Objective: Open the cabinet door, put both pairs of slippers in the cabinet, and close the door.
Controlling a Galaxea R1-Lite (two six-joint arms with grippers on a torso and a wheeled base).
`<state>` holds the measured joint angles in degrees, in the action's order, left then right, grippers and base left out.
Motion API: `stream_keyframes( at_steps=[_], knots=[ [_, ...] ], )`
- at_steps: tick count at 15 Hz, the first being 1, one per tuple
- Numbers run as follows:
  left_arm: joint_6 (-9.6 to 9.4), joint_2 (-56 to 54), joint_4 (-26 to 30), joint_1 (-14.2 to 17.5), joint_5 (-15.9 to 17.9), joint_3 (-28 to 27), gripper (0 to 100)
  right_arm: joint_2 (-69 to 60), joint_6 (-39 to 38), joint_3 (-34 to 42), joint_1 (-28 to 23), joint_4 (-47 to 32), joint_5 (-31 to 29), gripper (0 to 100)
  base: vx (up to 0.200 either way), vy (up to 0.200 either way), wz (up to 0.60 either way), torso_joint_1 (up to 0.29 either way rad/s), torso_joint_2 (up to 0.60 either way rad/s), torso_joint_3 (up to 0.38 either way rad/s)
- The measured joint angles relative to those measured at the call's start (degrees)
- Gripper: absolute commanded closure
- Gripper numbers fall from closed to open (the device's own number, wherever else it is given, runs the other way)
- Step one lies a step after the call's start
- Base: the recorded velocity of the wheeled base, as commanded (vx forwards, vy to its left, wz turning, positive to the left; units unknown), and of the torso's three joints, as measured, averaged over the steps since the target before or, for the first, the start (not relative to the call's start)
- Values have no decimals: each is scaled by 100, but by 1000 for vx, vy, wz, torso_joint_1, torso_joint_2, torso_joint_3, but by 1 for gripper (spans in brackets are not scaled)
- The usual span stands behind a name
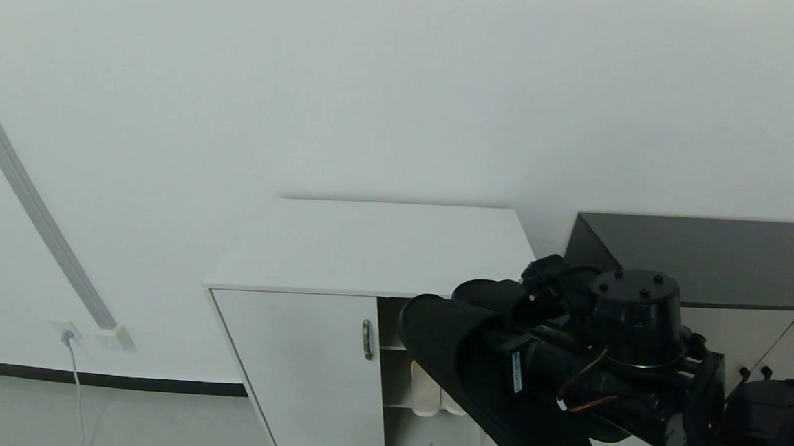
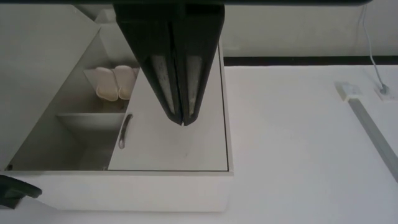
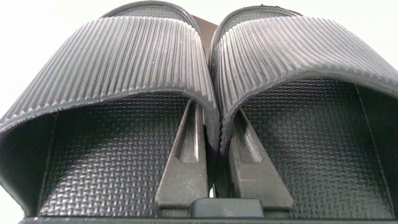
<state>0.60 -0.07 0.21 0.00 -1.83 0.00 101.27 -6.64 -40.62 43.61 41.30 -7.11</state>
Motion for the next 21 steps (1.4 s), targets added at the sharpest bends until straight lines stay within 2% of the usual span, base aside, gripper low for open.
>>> stream_keyframes(
  at_steps=[21],
  knots=[
    [27,0,0,0,0,0,100,91,-5,99,30,205,-15,100,0,0,0,-194,499,302]
  ],
)
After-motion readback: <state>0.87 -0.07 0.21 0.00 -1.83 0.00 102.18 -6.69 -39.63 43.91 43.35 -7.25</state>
